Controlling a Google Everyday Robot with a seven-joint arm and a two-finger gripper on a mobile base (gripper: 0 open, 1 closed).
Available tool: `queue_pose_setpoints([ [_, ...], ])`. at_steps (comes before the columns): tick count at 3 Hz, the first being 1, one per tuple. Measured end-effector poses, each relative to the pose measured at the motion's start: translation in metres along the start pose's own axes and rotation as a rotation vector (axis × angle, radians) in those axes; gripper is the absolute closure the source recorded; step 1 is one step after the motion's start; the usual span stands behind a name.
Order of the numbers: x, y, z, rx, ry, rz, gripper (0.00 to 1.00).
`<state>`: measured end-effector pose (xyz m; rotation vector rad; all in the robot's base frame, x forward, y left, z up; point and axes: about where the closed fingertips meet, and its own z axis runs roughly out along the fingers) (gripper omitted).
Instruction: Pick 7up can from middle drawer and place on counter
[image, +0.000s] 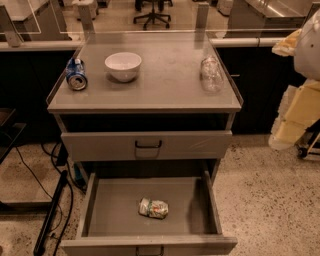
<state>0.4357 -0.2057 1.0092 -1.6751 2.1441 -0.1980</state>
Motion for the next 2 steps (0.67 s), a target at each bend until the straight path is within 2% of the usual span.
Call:
queue_pose_setpoints([
  [2,-0.0036,0.0053,0.0095,-0.011,-0.022,-0.006,0.00],
])
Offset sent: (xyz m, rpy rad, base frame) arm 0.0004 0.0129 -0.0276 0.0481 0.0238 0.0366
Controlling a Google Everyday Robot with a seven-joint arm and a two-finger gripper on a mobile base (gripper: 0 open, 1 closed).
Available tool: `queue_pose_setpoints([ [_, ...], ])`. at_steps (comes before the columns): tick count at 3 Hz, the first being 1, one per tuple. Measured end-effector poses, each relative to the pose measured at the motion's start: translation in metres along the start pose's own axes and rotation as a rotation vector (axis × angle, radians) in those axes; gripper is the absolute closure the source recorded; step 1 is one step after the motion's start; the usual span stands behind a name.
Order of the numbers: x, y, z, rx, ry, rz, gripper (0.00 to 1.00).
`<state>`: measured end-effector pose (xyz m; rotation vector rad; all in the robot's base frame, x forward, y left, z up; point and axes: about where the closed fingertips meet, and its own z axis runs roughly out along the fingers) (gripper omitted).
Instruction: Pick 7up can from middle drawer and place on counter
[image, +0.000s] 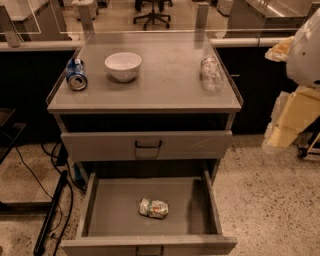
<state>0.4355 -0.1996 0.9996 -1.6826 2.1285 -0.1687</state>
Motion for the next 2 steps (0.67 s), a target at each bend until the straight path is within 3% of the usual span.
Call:
queue_pose_setpoints([
  [1,-0.007,0.008,0.031,0.001,0.016,-0.023,0.00],
  [2,-0.013,0.021,0.075,-0.048,0.047,-0.037,0.00],
])
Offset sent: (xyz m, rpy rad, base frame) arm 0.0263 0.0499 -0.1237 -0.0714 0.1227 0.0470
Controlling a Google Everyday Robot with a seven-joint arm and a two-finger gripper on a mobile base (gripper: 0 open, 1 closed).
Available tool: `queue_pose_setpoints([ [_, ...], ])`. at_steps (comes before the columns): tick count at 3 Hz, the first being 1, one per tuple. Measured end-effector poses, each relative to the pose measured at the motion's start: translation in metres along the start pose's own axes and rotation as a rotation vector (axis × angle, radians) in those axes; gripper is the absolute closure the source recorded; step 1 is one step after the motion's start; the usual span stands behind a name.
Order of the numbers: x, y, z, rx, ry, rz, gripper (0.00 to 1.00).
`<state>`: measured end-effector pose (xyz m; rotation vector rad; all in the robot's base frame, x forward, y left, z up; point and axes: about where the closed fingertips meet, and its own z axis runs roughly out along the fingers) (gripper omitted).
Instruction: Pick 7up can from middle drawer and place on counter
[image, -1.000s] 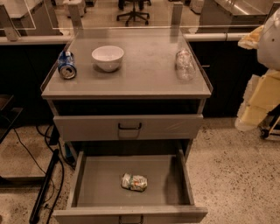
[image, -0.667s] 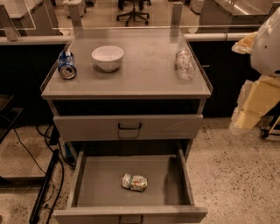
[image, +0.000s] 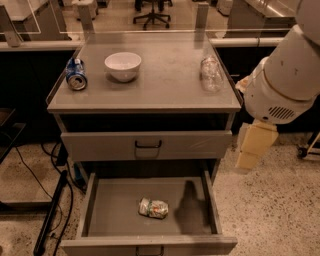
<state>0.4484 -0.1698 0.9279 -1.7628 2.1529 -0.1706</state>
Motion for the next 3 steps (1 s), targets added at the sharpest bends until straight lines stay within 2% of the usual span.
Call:
queue_pose_setpoints([
  [1,0.000,0.000,0.000,0.000,0.000,-0.001,0.00],
  [2,-0.005,0.016,0.029,-0.050,0.008,-0.021,0.00],
  [3,-0.022,0.032,0.103,-0.123,0.023,-0.032,0.00],
])
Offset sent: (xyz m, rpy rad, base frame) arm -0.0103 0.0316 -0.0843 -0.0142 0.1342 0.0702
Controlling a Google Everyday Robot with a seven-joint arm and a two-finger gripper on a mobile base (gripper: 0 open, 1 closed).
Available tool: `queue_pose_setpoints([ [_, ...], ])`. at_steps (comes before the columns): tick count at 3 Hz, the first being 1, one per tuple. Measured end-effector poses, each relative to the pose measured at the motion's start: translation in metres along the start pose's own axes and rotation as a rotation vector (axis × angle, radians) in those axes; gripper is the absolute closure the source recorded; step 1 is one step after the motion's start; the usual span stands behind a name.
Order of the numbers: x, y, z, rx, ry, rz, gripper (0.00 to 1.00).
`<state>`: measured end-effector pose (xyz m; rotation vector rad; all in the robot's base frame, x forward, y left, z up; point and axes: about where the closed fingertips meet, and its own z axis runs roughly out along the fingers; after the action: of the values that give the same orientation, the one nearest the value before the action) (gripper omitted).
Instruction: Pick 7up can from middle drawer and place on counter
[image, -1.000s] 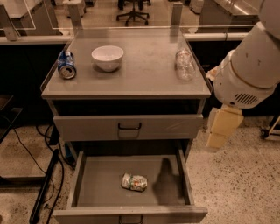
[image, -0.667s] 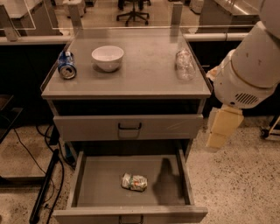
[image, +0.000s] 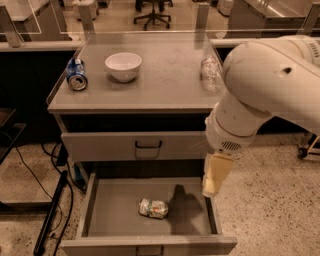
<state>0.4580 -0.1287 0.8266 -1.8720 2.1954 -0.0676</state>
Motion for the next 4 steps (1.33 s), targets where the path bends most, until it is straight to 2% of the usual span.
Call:
queue_pose_setpoints([
  [1,0.000,0.000,0.001,-0.001,0.000,0.001,0.00],
  [2,-0.007,0.009,0.018,-0.022,-0.011,-0.007,0.00],
  [3,-0.038,0.006,0.091,-0.048,-0.025,-0.044,0.00],
  [4,-0.038,0.006,0.091,-0.048,-0.026,-0.042,0.00],
])
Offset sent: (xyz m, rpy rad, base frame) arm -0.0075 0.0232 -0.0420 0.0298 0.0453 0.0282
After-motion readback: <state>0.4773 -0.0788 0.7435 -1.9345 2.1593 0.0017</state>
